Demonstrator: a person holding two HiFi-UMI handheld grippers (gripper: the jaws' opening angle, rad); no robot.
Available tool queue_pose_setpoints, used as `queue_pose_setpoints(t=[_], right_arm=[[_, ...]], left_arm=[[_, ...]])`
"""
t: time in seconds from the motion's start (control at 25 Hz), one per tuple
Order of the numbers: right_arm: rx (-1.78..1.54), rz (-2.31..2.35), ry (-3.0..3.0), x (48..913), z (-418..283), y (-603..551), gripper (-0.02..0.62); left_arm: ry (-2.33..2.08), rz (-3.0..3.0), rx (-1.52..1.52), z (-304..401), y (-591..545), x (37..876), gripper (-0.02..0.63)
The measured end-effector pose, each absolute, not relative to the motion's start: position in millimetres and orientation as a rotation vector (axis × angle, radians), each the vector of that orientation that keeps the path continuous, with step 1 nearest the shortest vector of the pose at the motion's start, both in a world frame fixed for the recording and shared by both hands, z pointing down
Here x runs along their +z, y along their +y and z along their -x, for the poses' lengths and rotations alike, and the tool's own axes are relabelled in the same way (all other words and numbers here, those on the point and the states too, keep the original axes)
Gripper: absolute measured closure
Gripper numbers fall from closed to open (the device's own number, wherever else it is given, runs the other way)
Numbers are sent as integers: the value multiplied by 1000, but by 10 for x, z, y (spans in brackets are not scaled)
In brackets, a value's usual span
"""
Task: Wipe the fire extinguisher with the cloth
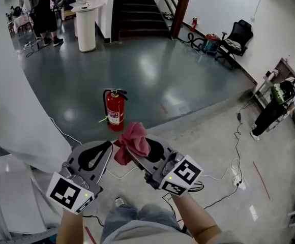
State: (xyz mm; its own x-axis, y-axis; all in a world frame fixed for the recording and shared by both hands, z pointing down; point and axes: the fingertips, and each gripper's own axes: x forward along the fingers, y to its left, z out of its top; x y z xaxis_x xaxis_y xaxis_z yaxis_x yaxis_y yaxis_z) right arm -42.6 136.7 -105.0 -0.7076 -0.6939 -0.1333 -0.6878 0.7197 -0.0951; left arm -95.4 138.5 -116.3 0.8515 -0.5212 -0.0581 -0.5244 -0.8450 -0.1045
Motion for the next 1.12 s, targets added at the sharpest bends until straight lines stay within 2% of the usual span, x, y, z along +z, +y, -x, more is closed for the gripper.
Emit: queue_pose_setpoints(t=[0.56, 1.12], right_arm=[[-64, 1091, 2829, -803, 525, 1049, 454], [-68, 962, 2944, -717, -337, 141, 454]], left_arm=[[958, 2925, 56, 1183, 1098, -855, 588], [1061, 2896, 50, 196, 264, -888, 588]])
